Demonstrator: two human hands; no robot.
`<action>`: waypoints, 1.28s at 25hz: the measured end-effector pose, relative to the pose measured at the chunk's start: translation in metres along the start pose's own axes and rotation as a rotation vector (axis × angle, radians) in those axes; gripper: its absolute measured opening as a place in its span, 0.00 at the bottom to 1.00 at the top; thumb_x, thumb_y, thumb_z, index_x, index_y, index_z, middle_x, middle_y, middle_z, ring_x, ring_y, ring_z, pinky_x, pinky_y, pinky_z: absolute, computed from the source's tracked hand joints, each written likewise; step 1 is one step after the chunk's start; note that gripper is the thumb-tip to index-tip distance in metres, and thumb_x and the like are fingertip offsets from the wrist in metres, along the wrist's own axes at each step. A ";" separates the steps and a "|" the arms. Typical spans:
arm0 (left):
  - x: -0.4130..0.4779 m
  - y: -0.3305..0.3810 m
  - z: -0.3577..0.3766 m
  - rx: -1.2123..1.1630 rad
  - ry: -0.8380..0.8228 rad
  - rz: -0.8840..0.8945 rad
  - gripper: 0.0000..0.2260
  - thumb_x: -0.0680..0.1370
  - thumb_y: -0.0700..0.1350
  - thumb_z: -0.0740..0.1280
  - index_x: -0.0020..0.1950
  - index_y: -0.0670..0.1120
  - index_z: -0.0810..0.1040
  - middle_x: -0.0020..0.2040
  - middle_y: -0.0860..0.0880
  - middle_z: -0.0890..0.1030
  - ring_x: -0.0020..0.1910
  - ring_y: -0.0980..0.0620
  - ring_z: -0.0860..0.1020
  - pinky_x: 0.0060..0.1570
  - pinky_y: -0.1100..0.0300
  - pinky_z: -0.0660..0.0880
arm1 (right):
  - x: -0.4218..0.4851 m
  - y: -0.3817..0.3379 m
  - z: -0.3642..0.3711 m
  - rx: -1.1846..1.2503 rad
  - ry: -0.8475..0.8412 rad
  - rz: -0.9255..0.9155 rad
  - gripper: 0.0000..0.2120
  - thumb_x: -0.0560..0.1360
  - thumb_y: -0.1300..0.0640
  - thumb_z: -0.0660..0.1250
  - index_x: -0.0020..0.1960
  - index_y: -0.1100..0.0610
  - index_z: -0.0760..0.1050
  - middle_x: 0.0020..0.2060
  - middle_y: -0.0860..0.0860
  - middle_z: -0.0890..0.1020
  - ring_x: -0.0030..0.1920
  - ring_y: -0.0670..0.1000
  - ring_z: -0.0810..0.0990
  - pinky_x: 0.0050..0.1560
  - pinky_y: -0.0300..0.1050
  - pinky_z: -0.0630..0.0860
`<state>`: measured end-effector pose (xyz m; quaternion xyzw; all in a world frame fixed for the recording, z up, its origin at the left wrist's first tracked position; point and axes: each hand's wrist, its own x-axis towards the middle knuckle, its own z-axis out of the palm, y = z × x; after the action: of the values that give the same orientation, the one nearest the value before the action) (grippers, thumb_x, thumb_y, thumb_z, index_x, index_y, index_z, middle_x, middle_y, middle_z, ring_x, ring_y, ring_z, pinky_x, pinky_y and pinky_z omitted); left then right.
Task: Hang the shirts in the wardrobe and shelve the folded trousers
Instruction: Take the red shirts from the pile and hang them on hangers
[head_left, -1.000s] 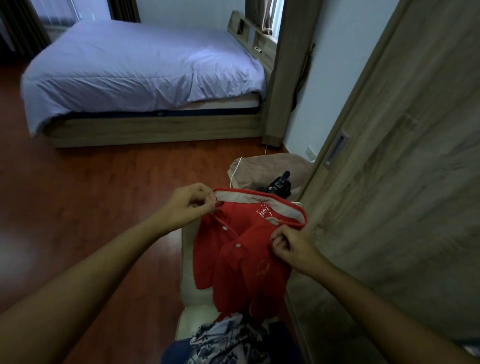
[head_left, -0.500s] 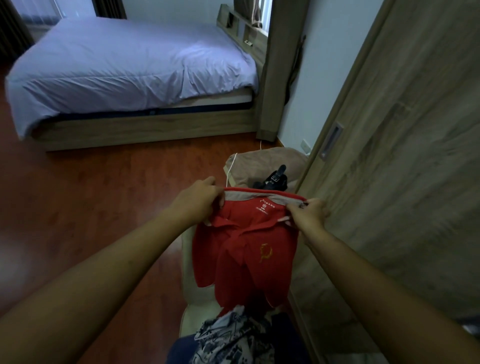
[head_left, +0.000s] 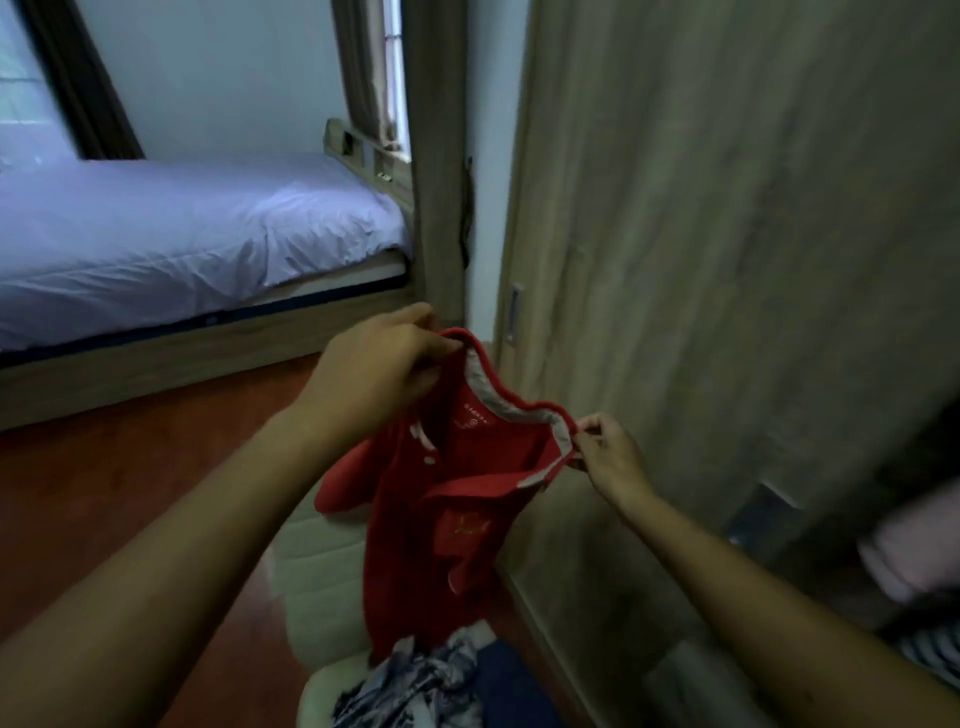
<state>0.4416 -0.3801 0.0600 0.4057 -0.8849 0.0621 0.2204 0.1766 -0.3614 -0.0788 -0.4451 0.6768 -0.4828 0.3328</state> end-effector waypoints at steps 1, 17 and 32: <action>0.010 0.020 -0.009 0.051 0.007 0.041 0.12 0.74 0.47 0.64 0.55 0.54 0.81 0.50 0.51 0.77 0.45 0.47 0.79 0.37 0.51 0.76 | -0.014 -0.003 -0.035 -0.020 0.063 -0.075 0.03 0.75 0.58 0.65 0.43 0.55 0.72 0.39 0.55 0.80 0.41 0.55 0.80 0.45 0.51 0.79; 0.097 0.391 -0.036 -0.168 0.147 0.596 0.13 0.73 0.48 0.61 0.51 0.40 0.73 0.53 0.41 0.70 0.38 0.37 0.78 0.37 0.49 0.77 | -0.275 -0.066 -0.475 -0.716 0.701 -0.503 0.08 0.72 0.60 0.64 0.46 0.60 0.80 0.44 0.53 0.78 0.45 0.44 0.76 0.48 0.34 0.72; 0.096 0.499 -0.051 -0.386 -0.112 0.670 0.15 0.75 0.42 0.66 0.61 0.47 0.71 0.69 0.49 0.58 0.48 0.50 0.78 0.45 0.54 0.80 | -0.303 -0.074 -0.657 -0.177 1.142 0.180 0.08 0.76 0.67 0.62 0.52 0.69 0.77 0.46 0.63 0.81 0.41 0.55 0.76 0.26 0.33 0.72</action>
<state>0.0321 -0.1006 0.1821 0.0482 -0.9744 -0.0595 0.2114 -0.2654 0.1427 0.2030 -0.0811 0.8217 -0.5579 -0.0836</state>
